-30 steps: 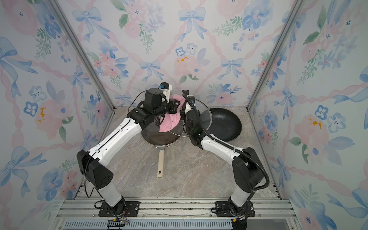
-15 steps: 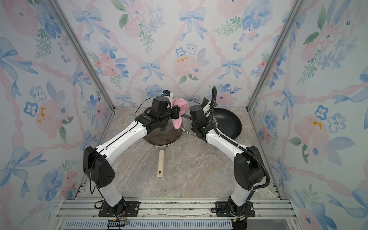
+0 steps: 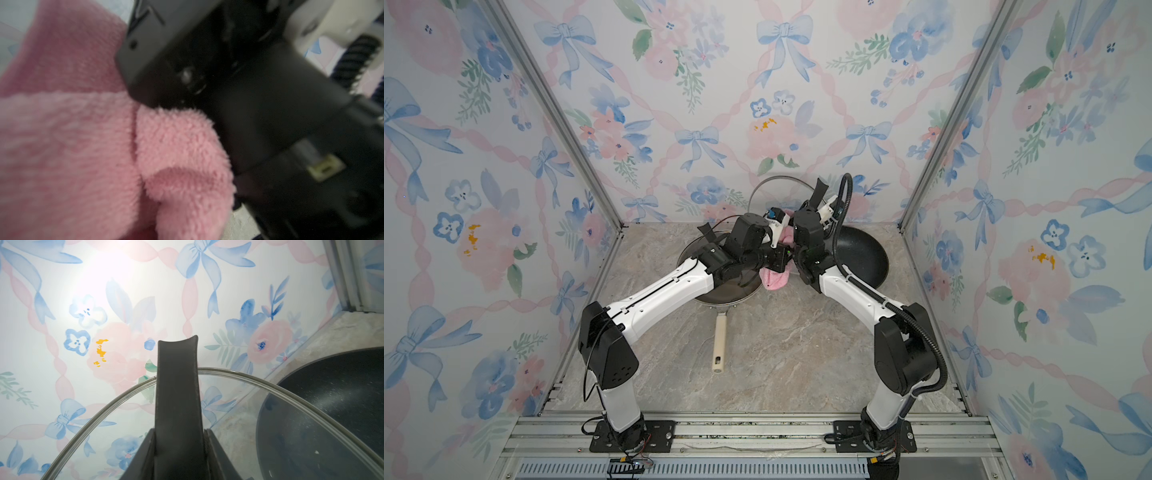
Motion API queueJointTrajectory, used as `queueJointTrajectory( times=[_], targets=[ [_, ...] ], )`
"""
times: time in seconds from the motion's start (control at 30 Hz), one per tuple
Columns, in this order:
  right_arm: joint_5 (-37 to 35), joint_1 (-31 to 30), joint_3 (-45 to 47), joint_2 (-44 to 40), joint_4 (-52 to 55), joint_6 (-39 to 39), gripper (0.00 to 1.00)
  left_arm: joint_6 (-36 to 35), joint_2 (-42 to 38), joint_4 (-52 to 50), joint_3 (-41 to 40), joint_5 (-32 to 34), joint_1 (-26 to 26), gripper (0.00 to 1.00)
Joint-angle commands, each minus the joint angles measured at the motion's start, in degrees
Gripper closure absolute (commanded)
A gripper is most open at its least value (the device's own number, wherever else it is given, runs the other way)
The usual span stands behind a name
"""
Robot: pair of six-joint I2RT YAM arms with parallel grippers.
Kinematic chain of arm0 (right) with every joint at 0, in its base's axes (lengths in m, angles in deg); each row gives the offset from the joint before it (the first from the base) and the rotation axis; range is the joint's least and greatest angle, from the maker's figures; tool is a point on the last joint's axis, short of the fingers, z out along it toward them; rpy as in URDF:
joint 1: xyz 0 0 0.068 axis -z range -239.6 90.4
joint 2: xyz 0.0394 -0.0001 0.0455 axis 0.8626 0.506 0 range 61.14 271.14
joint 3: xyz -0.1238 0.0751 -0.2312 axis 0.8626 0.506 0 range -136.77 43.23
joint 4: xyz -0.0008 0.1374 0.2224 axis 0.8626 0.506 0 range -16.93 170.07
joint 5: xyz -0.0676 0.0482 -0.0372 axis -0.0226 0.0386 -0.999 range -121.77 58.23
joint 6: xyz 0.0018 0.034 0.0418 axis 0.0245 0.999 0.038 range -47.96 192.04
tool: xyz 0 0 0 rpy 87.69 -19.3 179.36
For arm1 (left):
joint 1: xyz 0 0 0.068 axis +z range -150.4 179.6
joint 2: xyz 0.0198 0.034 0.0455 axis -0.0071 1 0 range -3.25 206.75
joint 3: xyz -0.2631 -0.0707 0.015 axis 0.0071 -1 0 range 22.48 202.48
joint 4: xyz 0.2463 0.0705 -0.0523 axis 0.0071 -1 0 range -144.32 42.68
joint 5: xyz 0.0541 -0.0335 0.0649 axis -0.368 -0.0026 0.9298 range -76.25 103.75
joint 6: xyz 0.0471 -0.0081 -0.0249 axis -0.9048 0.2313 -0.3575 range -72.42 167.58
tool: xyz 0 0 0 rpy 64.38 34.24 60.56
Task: Wipe the pot lid with a cloth
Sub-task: Wipe the pot lid.
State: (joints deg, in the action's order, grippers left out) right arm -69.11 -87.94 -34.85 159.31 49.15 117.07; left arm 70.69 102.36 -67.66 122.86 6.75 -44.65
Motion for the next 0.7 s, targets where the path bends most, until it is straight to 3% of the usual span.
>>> queueJointTrajectory(
  times=[0.0,0.3,0.5,0.67],
  targets=[
    [5.71,2.03,-4.39,-6.47,-20.68,-5.49,1.00,-1.49,-0.81,-10.61,-4.29,1.32,0.85,1.00],
    [19.50,2.84,6.20,-18.45,-18.85,-27.05,1.00,-1.54,-6.76,-11.74,-9.64,6.79,7.28,1.00],
    [19.29,3.46,13.31,-29.97,-6.27,-35.60,1.00,-2.39,-7.20,-11.67,-10.94,7.17,8.83,1.00],
    [15.68,6.68,18.50,-40.19,-0.20,-36.25,1.00,-1.71,-2.32,-11.66,-11.35,3.25,7.65,1.00]
  ],
)
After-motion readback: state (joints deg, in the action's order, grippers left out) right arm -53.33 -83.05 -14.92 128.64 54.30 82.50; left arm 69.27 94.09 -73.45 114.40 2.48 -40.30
